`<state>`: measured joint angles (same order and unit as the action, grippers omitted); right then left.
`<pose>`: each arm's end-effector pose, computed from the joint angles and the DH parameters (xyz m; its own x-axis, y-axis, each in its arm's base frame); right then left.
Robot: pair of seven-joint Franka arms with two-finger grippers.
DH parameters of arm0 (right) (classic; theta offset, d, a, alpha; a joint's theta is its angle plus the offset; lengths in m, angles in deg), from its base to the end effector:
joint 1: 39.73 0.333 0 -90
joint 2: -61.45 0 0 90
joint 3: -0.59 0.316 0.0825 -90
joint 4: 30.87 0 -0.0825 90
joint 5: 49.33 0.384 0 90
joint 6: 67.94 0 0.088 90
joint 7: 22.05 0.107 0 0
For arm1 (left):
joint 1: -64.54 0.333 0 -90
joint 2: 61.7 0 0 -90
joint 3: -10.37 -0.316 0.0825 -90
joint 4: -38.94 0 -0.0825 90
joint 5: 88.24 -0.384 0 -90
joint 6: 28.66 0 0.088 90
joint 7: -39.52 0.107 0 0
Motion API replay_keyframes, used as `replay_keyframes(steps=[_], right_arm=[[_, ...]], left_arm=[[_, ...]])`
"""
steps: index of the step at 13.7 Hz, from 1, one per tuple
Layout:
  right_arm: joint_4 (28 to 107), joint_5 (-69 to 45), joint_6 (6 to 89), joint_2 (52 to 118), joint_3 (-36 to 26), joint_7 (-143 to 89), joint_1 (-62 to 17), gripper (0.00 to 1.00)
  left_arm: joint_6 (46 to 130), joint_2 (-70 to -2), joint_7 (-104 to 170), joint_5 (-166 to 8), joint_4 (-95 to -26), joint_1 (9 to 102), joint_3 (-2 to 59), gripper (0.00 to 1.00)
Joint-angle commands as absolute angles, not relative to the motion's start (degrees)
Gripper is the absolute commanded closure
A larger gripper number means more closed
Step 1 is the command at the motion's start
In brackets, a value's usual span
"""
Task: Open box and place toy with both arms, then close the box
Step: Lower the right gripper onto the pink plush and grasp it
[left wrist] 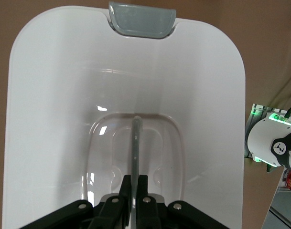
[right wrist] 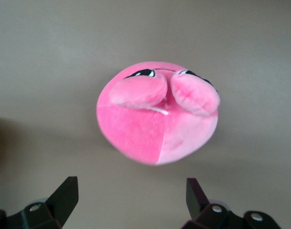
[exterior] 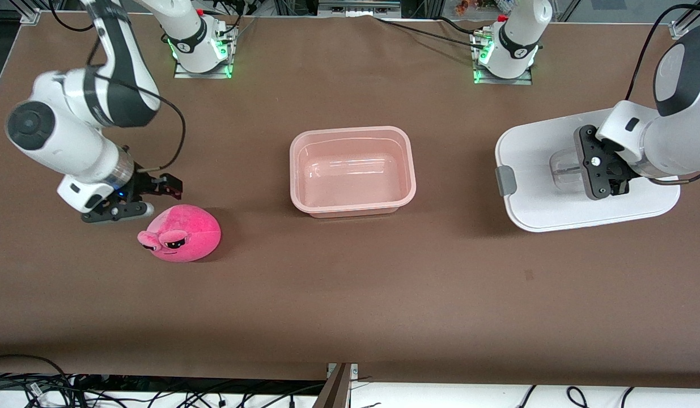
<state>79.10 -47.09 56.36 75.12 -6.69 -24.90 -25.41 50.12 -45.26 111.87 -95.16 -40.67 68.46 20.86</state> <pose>0.6042 0.0795 0.3716 0.9880 0.1539 0.0138 0.1540 -0.9881 -0.0020 0.6097 -0.0407 0.5286 0.1752 -0.9724 -0.1538 -0.9431 -0.2107 0.2574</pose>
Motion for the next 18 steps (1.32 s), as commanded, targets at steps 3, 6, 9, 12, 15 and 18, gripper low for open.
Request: replay_keyframes(steps=[3, 6, 9, 12, 15, 18], right_arm=[[81.3, -45.7, 65.4, 80.2, -6.7, -26.7, -25.9, 0.00], [81.3, -45.7, 69.3, 82.6, -6.7, -27.7, -26.5, 0.00], [81.3, -45.6, 72.8, 85.1, -6.6, -28.5, -27.1, 0.00], [81.2, -45.6, 72.8, 85.3, -6.6, -29.1, -27.3, 0.32], [81.0, -45.6, 70.7, 84.7, -6.5, -29.4, -27.1, 1.00], [80.0, -45.8, 66.8, 84.1, -6.4, -29.5, -26.8, 1.00]], left_arm=[[49.3, -44.6, 113.4, -96.4, -38.8, 69.2, 21.4, 1.00], [49.0, -44.6, 113.5, -96.4, -38.8, 69.0, 21.8, 1.00], [49.0, -44.6, 113.5, -96.4, -38.8, 69.0, 21.8, 1.00], [49.0, -44.6, 113.5, -96.5, -38.8, 69.0, 21.8, 1.00], [49.0, -44.6, 113.6, -96.5, -38.8, 69.1, 21.8, 1.00], [49.0, -44.6, 113.5, -96.6, -38.8, 68.9, 21.8, 1.00]])
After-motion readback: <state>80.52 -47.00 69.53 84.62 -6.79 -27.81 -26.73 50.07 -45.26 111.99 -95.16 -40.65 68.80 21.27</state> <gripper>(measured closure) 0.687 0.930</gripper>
